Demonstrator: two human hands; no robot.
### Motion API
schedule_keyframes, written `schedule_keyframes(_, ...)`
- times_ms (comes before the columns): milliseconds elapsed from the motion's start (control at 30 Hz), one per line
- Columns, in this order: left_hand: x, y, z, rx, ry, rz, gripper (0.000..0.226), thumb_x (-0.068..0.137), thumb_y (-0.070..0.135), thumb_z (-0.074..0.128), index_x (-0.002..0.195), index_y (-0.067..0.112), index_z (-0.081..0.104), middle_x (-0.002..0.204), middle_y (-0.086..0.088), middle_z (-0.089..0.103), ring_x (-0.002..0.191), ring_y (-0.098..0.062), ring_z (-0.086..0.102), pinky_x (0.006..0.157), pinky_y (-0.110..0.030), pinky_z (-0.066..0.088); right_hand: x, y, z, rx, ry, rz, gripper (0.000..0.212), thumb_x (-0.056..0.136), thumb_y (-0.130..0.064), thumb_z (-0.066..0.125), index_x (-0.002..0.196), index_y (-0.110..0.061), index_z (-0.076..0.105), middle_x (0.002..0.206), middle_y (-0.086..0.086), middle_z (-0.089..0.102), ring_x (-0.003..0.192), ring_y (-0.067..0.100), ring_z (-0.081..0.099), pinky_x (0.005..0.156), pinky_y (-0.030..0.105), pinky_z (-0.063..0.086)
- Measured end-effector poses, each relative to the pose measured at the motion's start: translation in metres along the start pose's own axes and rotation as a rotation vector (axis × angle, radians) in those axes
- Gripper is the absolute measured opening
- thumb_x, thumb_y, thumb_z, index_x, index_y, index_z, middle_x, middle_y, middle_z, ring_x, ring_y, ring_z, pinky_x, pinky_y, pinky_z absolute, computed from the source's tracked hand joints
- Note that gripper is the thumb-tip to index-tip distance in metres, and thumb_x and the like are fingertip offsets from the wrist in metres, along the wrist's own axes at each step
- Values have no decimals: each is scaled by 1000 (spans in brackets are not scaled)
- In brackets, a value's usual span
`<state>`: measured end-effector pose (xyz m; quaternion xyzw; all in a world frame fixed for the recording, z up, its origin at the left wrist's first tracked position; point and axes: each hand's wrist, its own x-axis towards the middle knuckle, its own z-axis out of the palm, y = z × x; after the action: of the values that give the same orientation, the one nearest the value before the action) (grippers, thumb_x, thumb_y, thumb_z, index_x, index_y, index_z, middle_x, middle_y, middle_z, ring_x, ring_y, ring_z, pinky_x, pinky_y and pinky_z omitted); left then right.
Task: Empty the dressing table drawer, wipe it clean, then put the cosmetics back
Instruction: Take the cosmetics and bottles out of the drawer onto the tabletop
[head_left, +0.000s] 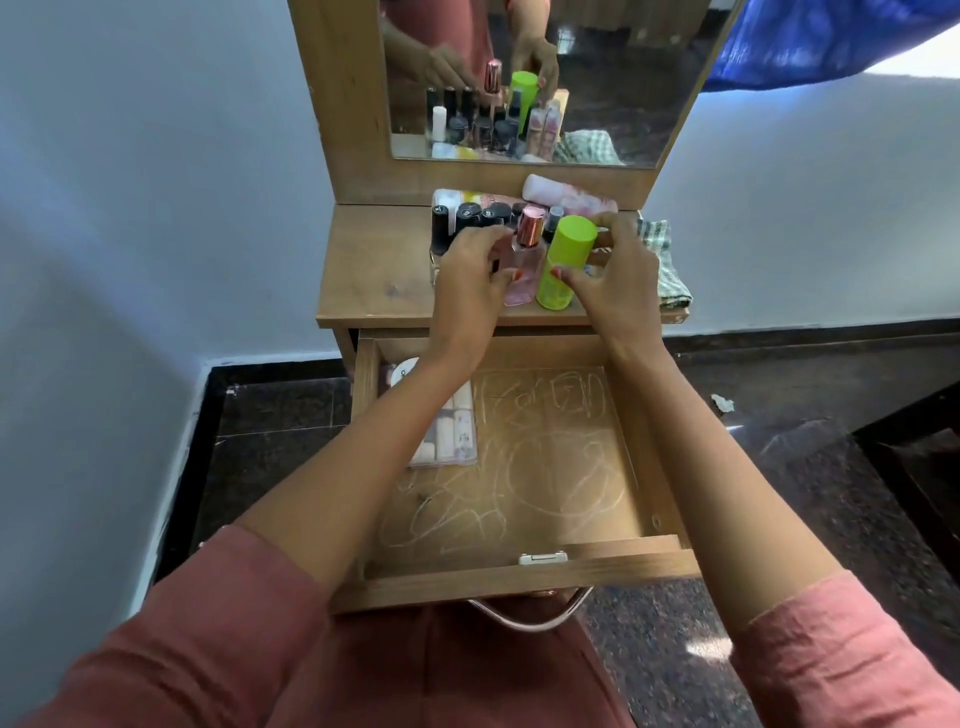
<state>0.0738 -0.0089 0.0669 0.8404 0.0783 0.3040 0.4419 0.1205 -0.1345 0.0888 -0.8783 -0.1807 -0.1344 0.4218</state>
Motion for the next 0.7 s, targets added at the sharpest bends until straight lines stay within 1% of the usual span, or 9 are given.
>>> schedule_keyframes(67, -2, -2, 0, -15, 25, 5, 38, 74, -11, 64, 111, 1, 61, 108, -13, 60, 94, -15, 59, 82, -4, 42, -4, 1, -2, 24, 2, 28, 52, 70, -8, 75, 116, -3, 50, 112, 12, 61, 94, 16, 57, 77, 17, 42)
schedule_keyframes(100, -3, -1, -1, -22, 36, 6, 38, 75, -12, 62, 110, 1, 61, 108, -13, 59, 92, -13, 57, 80, -1, 41, -6, 2, -3, 30, 6, 40, 54, 70, -8, 75, 117, -4, 49, 112, 11, 60, 95, 16, 57, 81, 22, 45)
schedule_keyframes(167, -7, 0, -3, -36, 54, 17, 36, 76, -13, 60, 109, 1, 61, 107, -12, 59, 91, -11, 56, 80, -2, 42, -11, 5, -5, 15, 27, 35, 54, 70, -10, 76, 117, -5, 49, 113, 11, 58, 99, 20, 56, 88, 32, 47)
schedule_keyframes(233, -12, 2, -7, -52, 62, 36, 31, 77, -12, 59, 106, 1, 62, 103, -8, 58, 89, -9, 55, 80, -6, 44, -17, 7, -7, 2, 47, 21, 51, 71, -11, 75, 115, -4, 51, 113, 12, 57, 103, 23, 55, 89, 35, 47)
schedule_keyframes(333, -27, 1, -12, -69, 39, 32, 25, 80, -10, 59, 102, 0, 63, 97, 0, 54, 79, -3, 55, 77, -4, 46, -29, 10, -7, -9, 50, 17, 39, 74, -8, 71, 110, -3, 55, 106, 12, 59, 95, 19, 53, 84, 27, 45)
schedule_keyframes(400, -39, -4, -15, -66, -17, 4, 23, 81, -10, 58, 101, 0, 63, 96, -2, 56, 77, 1, 53, 76, -3, 45, -39, 12, -5, -9, 27, 28, 29, 77, -4, 67, 104, -3, 59, 100, 10, 62, 87, 13, 52, 78, 17, 41)
schedule_keyframes(533, -64, -23, -22, 2, -169, -90, 23, 81, -11, 57, 100, 0, 64, 98, -13, 63, 85, -15, 60, 75, -7, 45, -62, 16, 7, 45, -38, 86, 17, 79, 4, 60, 92, -4, 66, 90, 11, 68, 75, 9, 54, 67, -1, 38)
schedule_keyframes(600, -74, -35, -24, 103, -324, -181, 25, 82, -8, 58, 104, 1, 64, 102, -14, 64, 94, -21, 61, 78, -15, 47, -73, 19, 17, 52, -97, 137, 18, 80, 5, 57, 90, -4, 68, 88, 9, 68, 76, 8, 56, 66, -5, 37)
schedule_keyframes(700, -88, -51, -28, 276, -539, -238, 33, 80, -3, 62, 112, 4, 62, 117, -15, 58, 109, -27, 56, 91, -31, 45, -86, 22, 35, 25, -273, 217, 16, 81, 4, 58, 92, 0, 68, 89, 11, 69, 75, 9, 55, 60, -6, 35)
